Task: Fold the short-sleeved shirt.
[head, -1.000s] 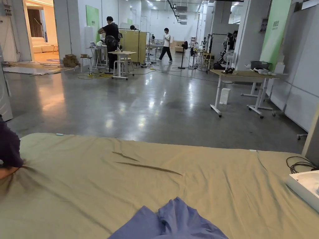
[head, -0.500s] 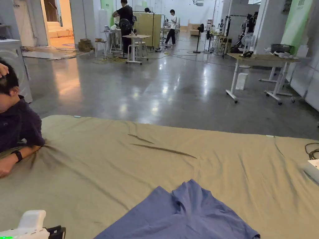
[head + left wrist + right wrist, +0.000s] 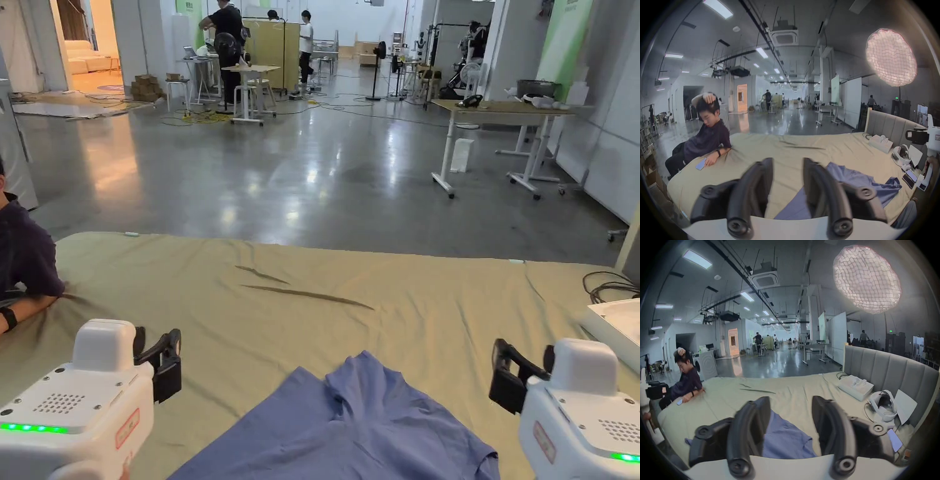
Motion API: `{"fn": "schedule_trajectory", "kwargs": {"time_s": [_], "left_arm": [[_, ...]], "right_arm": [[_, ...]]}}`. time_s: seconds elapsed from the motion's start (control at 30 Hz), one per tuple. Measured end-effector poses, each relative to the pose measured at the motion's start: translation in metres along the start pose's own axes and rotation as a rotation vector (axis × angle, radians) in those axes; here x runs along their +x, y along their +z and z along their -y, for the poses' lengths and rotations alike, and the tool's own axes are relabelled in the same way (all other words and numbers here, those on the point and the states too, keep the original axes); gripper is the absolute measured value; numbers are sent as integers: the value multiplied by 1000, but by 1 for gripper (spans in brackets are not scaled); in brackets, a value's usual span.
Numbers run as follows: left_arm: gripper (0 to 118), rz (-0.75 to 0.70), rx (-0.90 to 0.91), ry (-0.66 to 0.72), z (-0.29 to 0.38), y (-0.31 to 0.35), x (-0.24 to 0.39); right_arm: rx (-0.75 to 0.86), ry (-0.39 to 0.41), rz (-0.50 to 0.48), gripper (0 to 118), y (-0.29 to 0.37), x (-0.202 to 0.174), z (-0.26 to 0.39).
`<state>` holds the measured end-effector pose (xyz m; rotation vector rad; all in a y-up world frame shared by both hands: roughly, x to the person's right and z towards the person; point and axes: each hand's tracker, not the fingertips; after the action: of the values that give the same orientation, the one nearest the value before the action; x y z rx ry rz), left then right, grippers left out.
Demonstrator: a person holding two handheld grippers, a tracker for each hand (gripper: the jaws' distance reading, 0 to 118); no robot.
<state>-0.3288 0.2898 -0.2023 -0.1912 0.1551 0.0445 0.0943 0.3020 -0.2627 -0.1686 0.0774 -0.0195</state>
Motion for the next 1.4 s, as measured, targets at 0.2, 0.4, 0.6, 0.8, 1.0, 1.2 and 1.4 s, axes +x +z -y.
{"fn": "schedule_trajectory", "kwargs": {"time_s": [0.2, 0.4, 0.6, 0.8, 1.0, 1.2, 1.4], "left_arm": [[1, 13, 44, -11, -3, 10, 28], [1, 40, -24, -23, 6, 8, 22], [1, -11, -287, -33, 35, -7, -32], [1, -73, -545, 97, 89, -33, -94], [44, -77, -792, 160, 141, -64, -119], [58, -96, -850, 251, 165, -80, -131], [58, -135, -938, 224, 194, -102, -135]], "right_arm": [[16, 18, 5, 0, 0, -13, 2], [-20, 69, -12, 0, -4, -17, 13], [-79, 85, -37, 0, -13, -18, 26], [-130, 77, -56, 0, -27, -21, 38], [-182, 72, -74, 0, -36, -24, 47], [-221, 81, -59, 0, -39, -19, 55], [-248, 76, -46, 0, -44, -14, 61]]}}
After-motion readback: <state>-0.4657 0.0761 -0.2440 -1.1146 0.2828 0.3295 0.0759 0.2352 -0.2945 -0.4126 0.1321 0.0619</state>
